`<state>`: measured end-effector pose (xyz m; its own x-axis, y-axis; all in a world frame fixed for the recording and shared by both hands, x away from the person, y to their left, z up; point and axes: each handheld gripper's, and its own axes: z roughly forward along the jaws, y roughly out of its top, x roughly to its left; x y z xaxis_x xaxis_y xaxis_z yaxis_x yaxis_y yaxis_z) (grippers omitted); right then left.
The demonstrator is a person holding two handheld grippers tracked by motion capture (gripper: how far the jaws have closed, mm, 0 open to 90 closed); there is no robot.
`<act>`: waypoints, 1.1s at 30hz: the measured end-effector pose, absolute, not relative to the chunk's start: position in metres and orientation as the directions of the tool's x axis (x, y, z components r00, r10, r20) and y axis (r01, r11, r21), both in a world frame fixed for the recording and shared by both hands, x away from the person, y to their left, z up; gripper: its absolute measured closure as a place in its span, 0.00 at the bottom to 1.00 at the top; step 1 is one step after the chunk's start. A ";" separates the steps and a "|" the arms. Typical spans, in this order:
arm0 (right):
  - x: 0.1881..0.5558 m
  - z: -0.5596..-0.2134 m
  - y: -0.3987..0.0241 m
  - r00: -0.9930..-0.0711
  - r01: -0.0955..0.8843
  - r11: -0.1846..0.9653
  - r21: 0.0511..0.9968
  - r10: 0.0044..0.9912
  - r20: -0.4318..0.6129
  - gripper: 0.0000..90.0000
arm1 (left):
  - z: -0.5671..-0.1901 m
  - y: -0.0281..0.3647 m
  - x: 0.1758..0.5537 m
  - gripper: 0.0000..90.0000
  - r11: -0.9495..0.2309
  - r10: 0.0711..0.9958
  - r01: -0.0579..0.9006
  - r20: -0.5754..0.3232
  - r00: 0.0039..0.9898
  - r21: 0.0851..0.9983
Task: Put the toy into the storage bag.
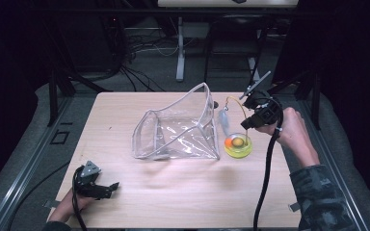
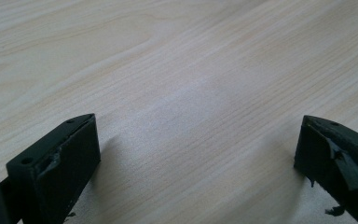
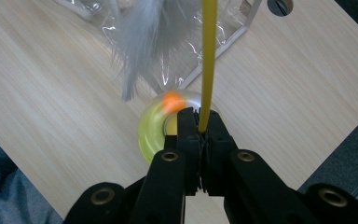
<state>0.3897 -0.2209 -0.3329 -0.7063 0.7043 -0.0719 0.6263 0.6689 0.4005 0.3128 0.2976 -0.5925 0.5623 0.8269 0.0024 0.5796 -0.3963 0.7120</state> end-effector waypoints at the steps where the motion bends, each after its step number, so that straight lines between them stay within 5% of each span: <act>1: 0.390 -0.332 -0.221 -0.707 0.624 0.671 0.399 0.703 -0.077 0.98 | -0.592 0.298 0.313 0.00 -0.397 0.827 0.579 0.003 0.563 0.712; 33: 0.411 -0.276 -0.212 -0.688 0.616 0.642 0.457 0.721 -0.084 0.98 | -0.592 0.298 0.313 0.00 -0.400 0.825 0.585 -0.001 0.566 0.705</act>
